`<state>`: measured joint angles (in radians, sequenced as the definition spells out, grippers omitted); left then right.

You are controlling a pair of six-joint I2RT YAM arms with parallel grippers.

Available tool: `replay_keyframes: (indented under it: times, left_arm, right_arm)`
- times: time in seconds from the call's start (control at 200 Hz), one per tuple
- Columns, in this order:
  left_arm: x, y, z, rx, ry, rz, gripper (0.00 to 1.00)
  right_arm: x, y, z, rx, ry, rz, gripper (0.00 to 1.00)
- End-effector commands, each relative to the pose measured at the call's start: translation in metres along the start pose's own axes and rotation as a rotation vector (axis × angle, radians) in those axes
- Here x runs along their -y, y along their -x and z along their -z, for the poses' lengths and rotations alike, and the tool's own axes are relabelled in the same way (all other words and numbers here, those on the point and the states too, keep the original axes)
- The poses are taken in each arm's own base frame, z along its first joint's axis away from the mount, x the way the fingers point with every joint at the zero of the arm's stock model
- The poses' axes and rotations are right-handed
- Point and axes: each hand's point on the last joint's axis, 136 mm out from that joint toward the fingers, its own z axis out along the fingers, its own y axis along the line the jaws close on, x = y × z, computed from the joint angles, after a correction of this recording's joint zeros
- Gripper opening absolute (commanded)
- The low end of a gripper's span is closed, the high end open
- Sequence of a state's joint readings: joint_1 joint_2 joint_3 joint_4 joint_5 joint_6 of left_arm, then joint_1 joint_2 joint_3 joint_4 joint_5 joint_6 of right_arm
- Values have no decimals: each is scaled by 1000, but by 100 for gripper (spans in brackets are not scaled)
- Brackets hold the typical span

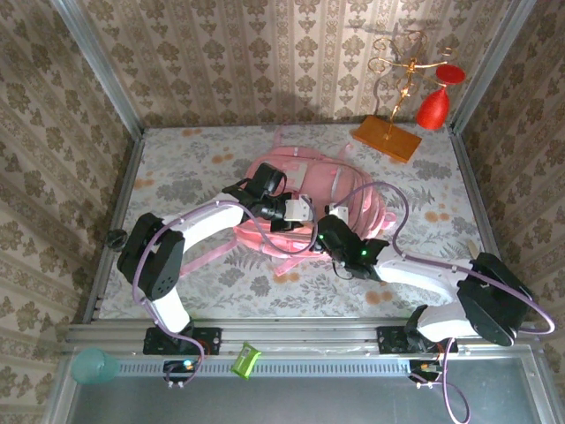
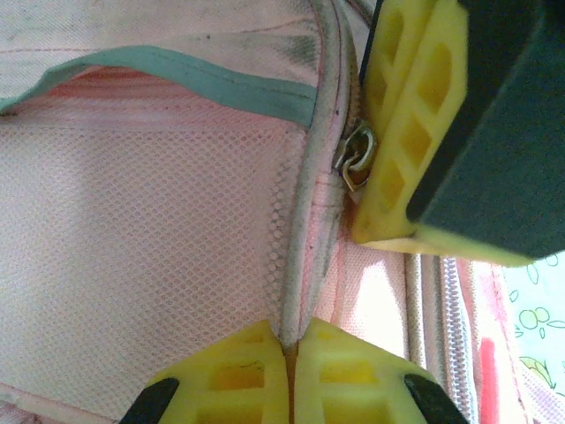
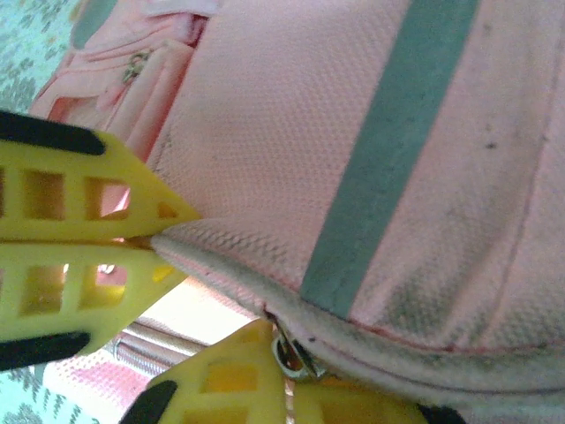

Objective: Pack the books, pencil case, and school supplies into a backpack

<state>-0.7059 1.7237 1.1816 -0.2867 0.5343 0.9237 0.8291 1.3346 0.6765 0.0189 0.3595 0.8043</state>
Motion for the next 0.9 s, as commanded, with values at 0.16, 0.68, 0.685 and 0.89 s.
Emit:
replay_keyframes:
  times: [0.16, 0.68, 0.685, 0.89]
  left_arm:
    - [12, -22, 1, -94, -45, -4, 0]
    - [6, -67, 16, -239, 16, -55, 0]
    - [6, -67, 17, -240, 18, -55, 0]
    - [4, -77, 27, -259, 39, -51, 0]
  right_arm:
    - [32, 0, 11, -4, -38, 68, 0]
    - [105, 2, 39, -223, -161, 103, 0]
    - [106, 2, 39, -224, -163, 103, 0]
    - [118, 18, 38, -241, -181, 107, 0]
